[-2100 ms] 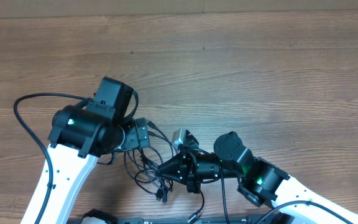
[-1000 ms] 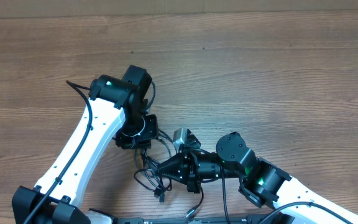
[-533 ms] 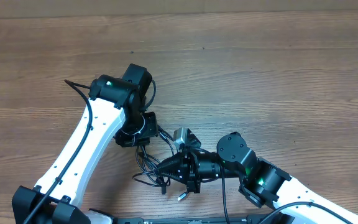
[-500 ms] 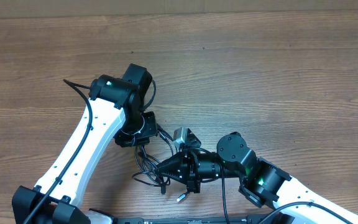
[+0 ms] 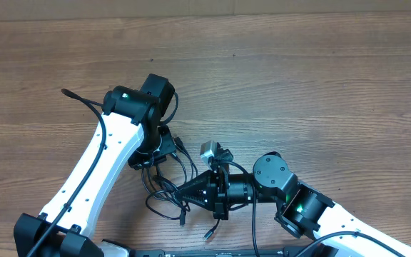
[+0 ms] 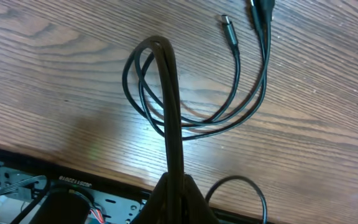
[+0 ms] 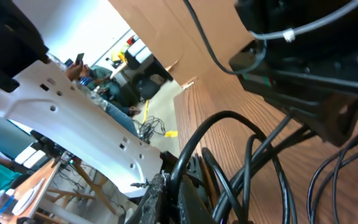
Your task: Untangle cables
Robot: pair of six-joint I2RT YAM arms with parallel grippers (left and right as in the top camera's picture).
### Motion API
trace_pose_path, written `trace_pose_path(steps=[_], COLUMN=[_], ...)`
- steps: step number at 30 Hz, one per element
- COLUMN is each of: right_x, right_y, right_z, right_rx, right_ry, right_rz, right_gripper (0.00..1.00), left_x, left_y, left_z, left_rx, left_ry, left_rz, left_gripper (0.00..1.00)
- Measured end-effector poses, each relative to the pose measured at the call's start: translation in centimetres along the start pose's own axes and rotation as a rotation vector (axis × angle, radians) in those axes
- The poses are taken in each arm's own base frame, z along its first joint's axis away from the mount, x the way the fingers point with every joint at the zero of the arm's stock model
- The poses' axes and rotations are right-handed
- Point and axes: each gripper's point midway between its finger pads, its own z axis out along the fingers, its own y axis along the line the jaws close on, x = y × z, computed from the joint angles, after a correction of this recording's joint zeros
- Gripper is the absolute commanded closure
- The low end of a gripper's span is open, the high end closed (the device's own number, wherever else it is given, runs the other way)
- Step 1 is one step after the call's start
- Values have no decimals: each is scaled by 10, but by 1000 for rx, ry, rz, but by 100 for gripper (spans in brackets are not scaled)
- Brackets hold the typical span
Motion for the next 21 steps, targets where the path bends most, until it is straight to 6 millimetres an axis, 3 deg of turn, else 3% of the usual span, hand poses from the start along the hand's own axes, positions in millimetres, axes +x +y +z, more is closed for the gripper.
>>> trace_pose_path(steps=[10,21], right_x=[-11,-30], right_y=[-8,-56], right_z=[0,-12], right_rx=[59,361], right_ry=[-50,-115], right_rz=[-218,-406], right_gripper=[96,96], left_x=[0,-1], left_y=[5,6], left_z=[0,0], left_rx=[-24,-32], left_ry=[-3,-11], left_rz=[-4,2], left_gripper=[96,96])
